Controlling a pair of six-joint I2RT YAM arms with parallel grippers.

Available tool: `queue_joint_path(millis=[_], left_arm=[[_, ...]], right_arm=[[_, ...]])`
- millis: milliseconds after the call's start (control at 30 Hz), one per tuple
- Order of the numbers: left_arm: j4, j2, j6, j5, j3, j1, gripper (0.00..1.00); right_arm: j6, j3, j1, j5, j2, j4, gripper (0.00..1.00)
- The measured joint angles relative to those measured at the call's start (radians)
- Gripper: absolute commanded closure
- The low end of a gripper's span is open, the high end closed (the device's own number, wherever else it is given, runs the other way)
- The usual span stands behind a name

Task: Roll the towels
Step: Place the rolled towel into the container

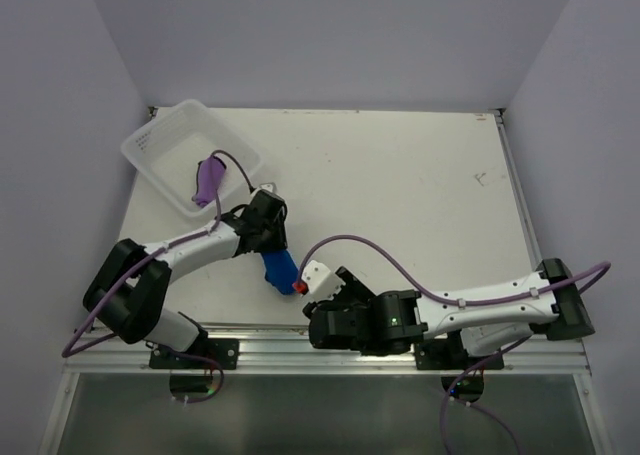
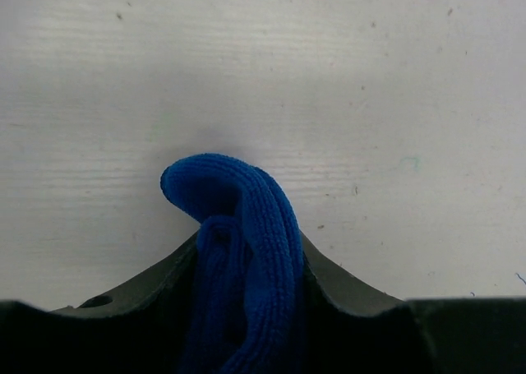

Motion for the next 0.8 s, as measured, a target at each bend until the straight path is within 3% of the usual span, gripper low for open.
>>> queue_joint_path(millis=[233, 400, 567, 800], left_arm=[[-0.187, -0.035, 0.068, -0.065, 0.217, 0.085, 1.0], [-0.262, -0.032, 0.107, -0.058, 0.452, 0.166, 1.0], [-0.268, 0.021, 0.127, -0.015, 0.703, 0.338, 1.0], [-0.237, 0.14, 0.116, 0.068, 0.791, 0.67, 1.0]], right_arm=[[0.018, -0.084, -0.041, 0.003, -0.109, 0.019, 0.34], [0.018, -0.104, -0.097, 0.002, -0.183, 0.037, 0.34], [0.015, -0.107, -0.15, -0.016, -0.219, 0.056, 0.34], [-0.007, -0.107, -0.212, -0.065, -0.22, 0.079, 0.34]])
